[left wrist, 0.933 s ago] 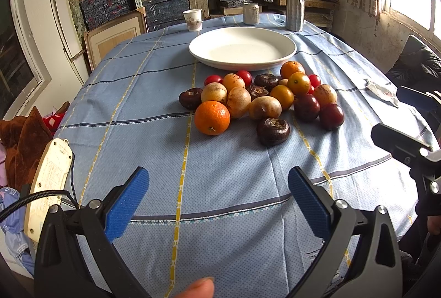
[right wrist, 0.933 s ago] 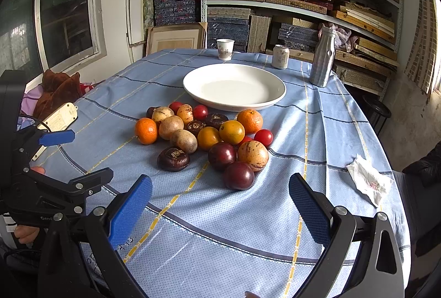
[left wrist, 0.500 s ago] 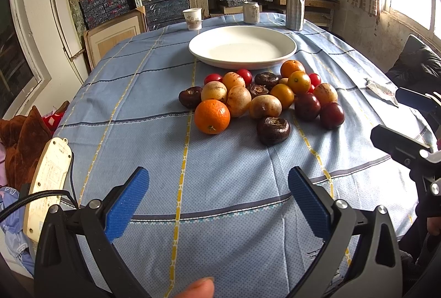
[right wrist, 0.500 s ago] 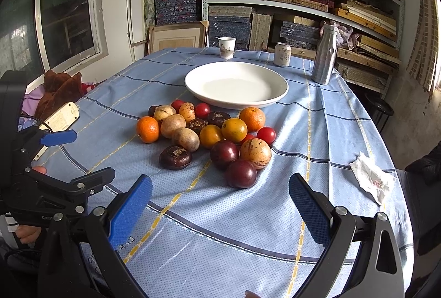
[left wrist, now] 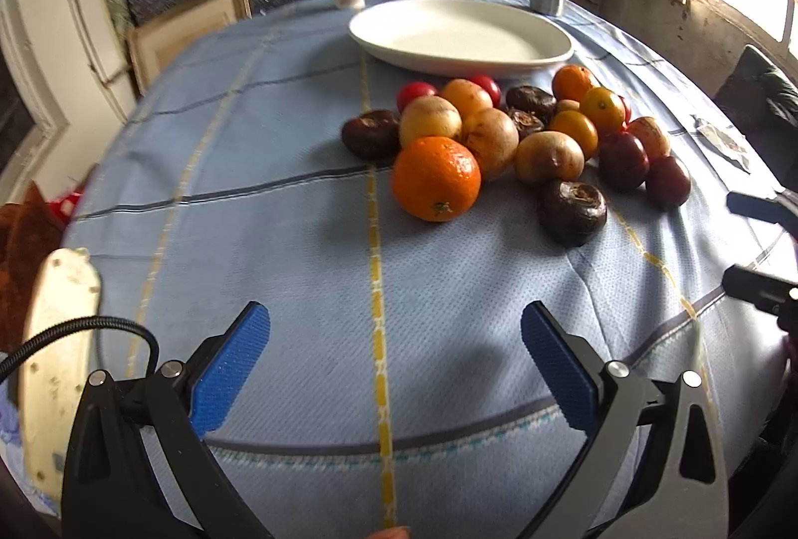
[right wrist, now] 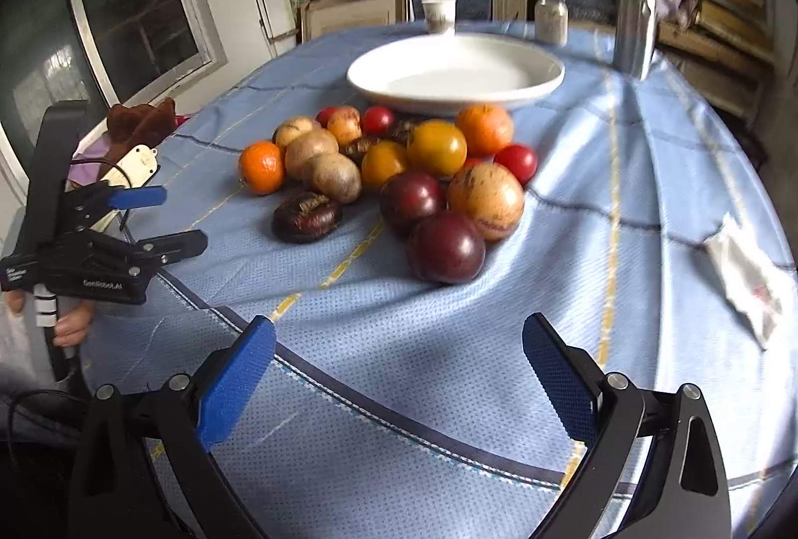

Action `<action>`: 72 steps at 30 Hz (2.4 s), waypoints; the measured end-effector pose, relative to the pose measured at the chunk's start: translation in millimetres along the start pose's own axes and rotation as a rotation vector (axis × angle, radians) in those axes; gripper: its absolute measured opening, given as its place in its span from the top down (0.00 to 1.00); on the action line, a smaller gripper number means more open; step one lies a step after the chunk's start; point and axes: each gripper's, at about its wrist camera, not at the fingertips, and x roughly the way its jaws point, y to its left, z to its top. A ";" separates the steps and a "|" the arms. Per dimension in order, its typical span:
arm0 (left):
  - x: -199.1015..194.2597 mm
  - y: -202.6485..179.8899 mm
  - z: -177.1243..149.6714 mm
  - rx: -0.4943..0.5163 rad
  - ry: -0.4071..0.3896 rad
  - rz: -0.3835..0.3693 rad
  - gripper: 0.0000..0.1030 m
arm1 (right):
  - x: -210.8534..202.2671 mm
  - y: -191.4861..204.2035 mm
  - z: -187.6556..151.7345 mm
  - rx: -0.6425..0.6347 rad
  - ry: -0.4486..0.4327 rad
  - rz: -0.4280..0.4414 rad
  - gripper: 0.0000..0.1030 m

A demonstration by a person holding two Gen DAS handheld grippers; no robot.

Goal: Organize fruits
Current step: 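Grasp the orange with the left tool while the right tool grasps a dark red plum, then place the orange on the white plate with the left tool while the right tool places the plum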

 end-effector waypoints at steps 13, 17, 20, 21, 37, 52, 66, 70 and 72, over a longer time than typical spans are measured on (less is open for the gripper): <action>58.9 0.7 52.3 0.015 0.103 -0.066 0.04 | 10.1 -15.5 25.1 -0.003 -0.010 -0.044 0.03; 65.6 2.6 55.5 0.027 0.094 -0.083 0.04 | 17.2 -15.4 29.4 -0.006 -0.004 -0.051 0.03; 66.7 3.2 55.1 0.035 0.086 -0.088 0.04 | 20.5 -14.5 29.8 -0.009 0.008 -0.044 0.03; 66.9 2.5 55.3 0.036 0.085 -0.086 0.04 | 21.2 -14.1 30.0 -0.009 0.009 -0.044 0.03; 51.2 -5.1 64.3 0.110 -0.035 -0.173 0.49 | 37.5 -17.3 33.1 0.044 0.052 0.018 0.51; 33.6 -4.3 45.6 0.102 -0.063 -0.206 0.55 | 31.8 -27.4 29.1 0.078 0.023 0.047 0.63; 8.3 -9.1 120.1 0.135 -0.172 -0.163 0.55 | -9.2 -38.0 97.3 0.035 -0.109 0.030 0.63; 37.9 -11.2 167.5 0.109 -0.146 -0.175 0.55 | 17.7 -47.9 145.5 0.035 -0.096 0.008 0.63; 61.0 -8.6 185.3 0.083 -0.112 -0.178 0.55 | 40.5 -53.8 164.8 0.047 -0.075 -0.001 0.63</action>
